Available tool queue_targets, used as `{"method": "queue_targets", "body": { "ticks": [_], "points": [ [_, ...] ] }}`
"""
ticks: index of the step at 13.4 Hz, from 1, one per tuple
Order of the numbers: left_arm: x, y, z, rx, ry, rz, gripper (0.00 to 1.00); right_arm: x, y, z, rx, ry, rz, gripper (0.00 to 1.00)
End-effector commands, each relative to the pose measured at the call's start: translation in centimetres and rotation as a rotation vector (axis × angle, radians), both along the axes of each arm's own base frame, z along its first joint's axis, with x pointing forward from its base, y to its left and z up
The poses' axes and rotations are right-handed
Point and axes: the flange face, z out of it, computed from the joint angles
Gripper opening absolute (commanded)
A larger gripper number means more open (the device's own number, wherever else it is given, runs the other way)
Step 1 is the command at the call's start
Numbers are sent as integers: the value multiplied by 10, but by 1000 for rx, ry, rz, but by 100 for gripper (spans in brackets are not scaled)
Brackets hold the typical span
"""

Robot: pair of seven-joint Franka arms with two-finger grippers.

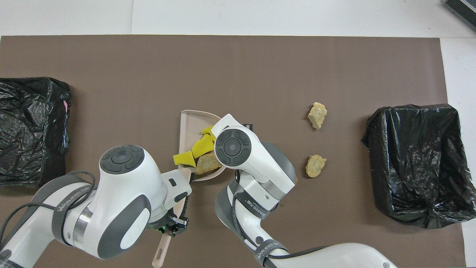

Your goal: Sweep and dump trash in bin

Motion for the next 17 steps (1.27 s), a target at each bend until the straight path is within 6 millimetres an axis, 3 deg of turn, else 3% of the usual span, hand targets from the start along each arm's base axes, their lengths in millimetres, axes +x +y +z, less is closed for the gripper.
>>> {"method": "queue_targets", "body": {
  "ticks": [1,3,6,8,11,13,17],
  "points": [
    [-4,11,32,-10,-25,-5,0,2,-5,-1,23,8,16,0],
    [3,17,62,-18,-24,3,0,2,-5,2,23,8,18,0],
    [0,19,64,-13,-13,4,0,11,-25,24,25,-2,-6,0],
    [0,19,63,-13,-17,8,0,17,-49,55,14,3,5,0],
    [4,16,62,-8,-49,47,0,35,-108,98,14,-6,3,0],
    [9,-7,64,2,-148,151,0,49,-154,117,1,6,28,0],
    [-10,-62,58,0,-210,196,0,70,-256,141,-7,29,61,0]
  ]
}}
